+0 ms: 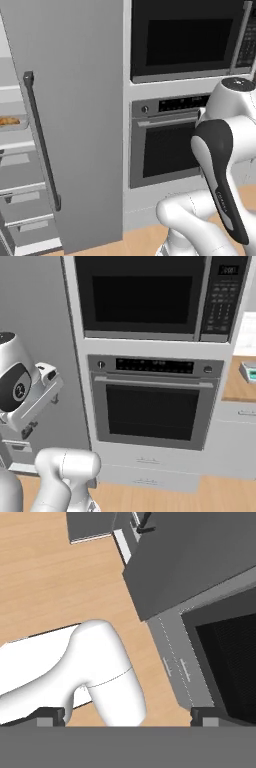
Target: Take the meat container that has the chicken drumstick and place it on the second highest rack of the freezer. Then take the vegetable container that has the garlic and cucumber and place it on the highest rack of the freezer.
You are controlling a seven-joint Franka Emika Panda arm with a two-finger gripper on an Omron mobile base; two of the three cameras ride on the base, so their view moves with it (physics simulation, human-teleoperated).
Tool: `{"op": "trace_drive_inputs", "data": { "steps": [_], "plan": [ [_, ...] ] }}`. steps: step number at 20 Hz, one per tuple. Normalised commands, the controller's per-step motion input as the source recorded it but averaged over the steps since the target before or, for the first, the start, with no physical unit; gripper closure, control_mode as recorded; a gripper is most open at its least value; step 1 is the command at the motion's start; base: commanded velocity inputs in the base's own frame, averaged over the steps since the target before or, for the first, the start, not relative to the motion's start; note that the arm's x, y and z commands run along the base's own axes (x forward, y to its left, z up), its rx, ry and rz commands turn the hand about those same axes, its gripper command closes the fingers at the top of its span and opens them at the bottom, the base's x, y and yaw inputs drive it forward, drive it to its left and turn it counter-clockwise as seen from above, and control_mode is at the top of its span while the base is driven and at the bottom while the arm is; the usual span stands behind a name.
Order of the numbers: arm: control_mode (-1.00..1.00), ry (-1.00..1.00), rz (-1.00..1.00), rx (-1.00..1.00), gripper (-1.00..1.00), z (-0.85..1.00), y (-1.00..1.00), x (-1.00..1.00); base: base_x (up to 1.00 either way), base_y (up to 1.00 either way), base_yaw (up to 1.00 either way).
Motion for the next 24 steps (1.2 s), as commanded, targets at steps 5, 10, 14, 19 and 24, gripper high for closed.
{"op": "trace_drive_inputs", "data": {
  "steps": [5,10,14,19,24],
  "plan": [
    [1.00,0.00,0.00,0.00,-1.00,0.00,0.00,0.00,0.07,-1.00,-0.04],
    [1.00,0.00,0.00,0.00,-1.00,0.00,0.00,0.00,0.14,-1.00,-0.01],
    [1.00,0.00,0.00,0.00,-1.00,0.00,0.00,0.00,0.27,-1.00,0.00],
    [1.00,0.00,0.00,0.00,-1.00,0.00,0.00,0.00,0.38,-0.92,0.00],
    [1.00,0.00,0.00,0.00,-1.00,0.00,0.00,0.00,0.44,-0.79,0.00]
  ]
}}
